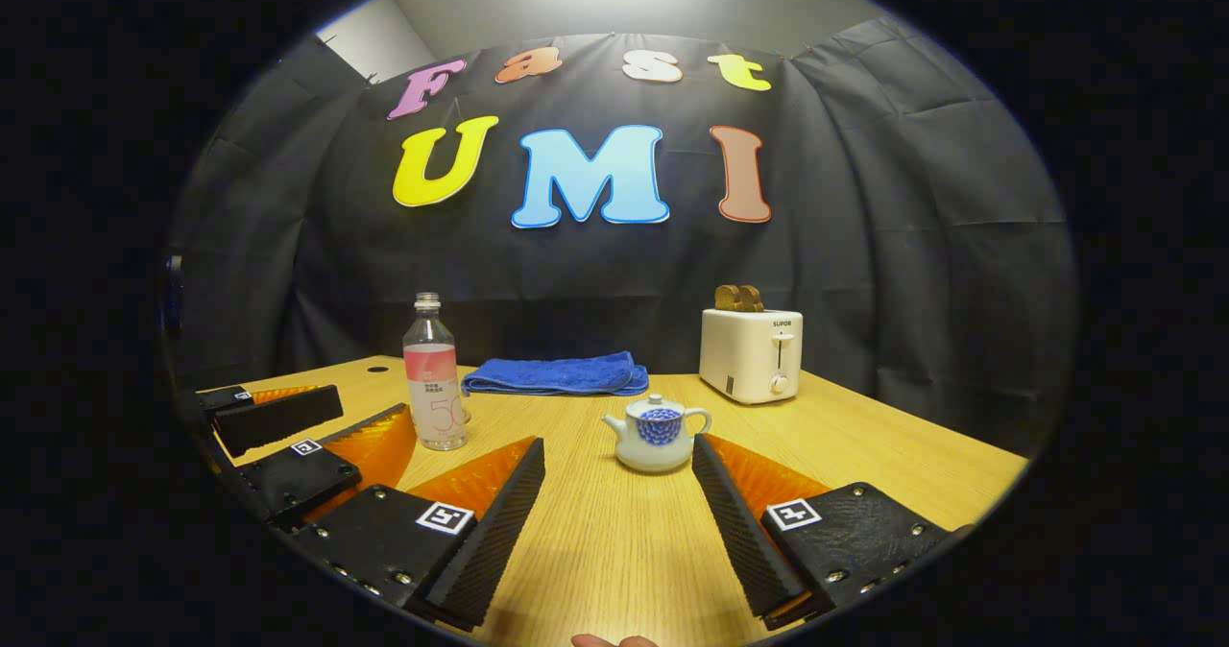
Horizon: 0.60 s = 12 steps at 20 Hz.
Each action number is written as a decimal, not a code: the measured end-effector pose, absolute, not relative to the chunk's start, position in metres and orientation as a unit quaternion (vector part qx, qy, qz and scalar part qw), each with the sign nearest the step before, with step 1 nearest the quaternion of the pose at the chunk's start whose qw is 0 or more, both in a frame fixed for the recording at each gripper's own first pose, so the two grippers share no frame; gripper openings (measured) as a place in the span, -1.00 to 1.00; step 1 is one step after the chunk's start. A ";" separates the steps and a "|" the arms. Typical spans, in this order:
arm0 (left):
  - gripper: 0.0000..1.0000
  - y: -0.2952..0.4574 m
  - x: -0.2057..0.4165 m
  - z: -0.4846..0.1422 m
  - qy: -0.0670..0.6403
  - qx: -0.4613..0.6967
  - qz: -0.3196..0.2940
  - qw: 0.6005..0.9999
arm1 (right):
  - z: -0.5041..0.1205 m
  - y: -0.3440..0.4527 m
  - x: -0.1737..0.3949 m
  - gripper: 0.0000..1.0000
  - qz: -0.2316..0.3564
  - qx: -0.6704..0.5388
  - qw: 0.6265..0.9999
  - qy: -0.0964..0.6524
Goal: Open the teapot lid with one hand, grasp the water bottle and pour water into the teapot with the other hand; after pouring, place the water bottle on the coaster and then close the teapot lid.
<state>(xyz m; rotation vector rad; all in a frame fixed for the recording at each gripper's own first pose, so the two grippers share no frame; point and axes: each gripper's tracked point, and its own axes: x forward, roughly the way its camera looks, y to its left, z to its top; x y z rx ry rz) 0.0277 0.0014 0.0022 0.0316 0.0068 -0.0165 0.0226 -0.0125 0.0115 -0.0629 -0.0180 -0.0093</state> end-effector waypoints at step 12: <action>1.00 0.011 0.102 0.025 0.003 0.006 -0.019 1.000 | 0.016 -0.044 0.121 0.91 -0.026 -0.002 0.999 0.031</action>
